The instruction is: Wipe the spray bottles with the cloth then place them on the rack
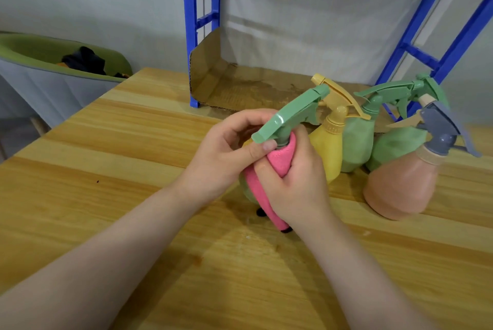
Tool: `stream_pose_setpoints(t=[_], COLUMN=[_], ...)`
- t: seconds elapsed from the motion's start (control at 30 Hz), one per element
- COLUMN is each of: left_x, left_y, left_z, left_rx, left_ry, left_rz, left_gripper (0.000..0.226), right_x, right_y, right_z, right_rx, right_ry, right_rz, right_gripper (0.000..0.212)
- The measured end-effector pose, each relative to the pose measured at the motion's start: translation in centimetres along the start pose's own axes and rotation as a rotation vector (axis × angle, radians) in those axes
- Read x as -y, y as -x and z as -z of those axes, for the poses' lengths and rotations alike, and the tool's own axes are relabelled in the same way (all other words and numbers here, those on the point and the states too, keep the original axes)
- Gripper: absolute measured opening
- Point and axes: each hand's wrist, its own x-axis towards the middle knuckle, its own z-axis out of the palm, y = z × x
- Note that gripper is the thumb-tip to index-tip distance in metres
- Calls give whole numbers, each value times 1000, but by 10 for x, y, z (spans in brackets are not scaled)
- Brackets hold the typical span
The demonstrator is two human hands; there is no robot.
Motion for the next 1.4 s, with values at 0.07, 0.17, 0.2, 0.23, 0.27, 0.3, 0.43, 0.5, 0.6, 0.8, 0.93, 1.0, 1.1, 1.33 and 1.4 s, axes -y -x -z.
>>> stream_pose_setpoints(t=[0.07,0.17,0.2,0.23,0.27,0.3,0.43,0.5,0.6,0.8,0.93,1.0,1.1,1.33,1.4], left_x=[3,5,5,5,5,4,-5,-10,-16,-23,-18,-14,-8,-5,-6], left_y=[0,1,1,2,3,3,-3,-7,-11,-15,-10,-8,-3,0,-2], left_z=[-3,-6,-6,-7,-7,-7,-2,4,15,22,18,16,11,5,5], left_rx=[-24,-57,-80,-109,-145,-187,-388,-438,-526,-548,-404,-309,-182,-41,-29], left_ry=[-19,-5,18,49,82,112,215,288,392,533,368,315,240,23,8], left_rz=[-25,-21,-3,23,54,86,169,148,147,130,132,157,190,143,115], left_gripper=[25,21,19,17,17,16,19,25,33,31,33,32,28,29,28], right_x=[0,-1,-1,-1,-1,-2,-7,-10,-10,-12,-11,-8,-2,0,1], right_y=[2,3,3,4,4,5,6,6,7,8,5,3,3,2,3], right_z=[-3,-5,-6,-8,-9,-11,-14,-13,-13,-13,-10,-8,-5,-3,-4], right_rx=[-57,-85,-73,-48,-17,13,96,129,188,266,274,274,277,182,61], right_ry=[61,98,96,87,78,74,42,-4,-57,-208,-248,-235,-167,-133,-43], right_rz=[6,32,32,25,14,5,-6,-29,-49,-42,11,48,85,100,146], right_gripper=[36,37,37,38,43,50,68,76,90,83,63,52,27,19,20])
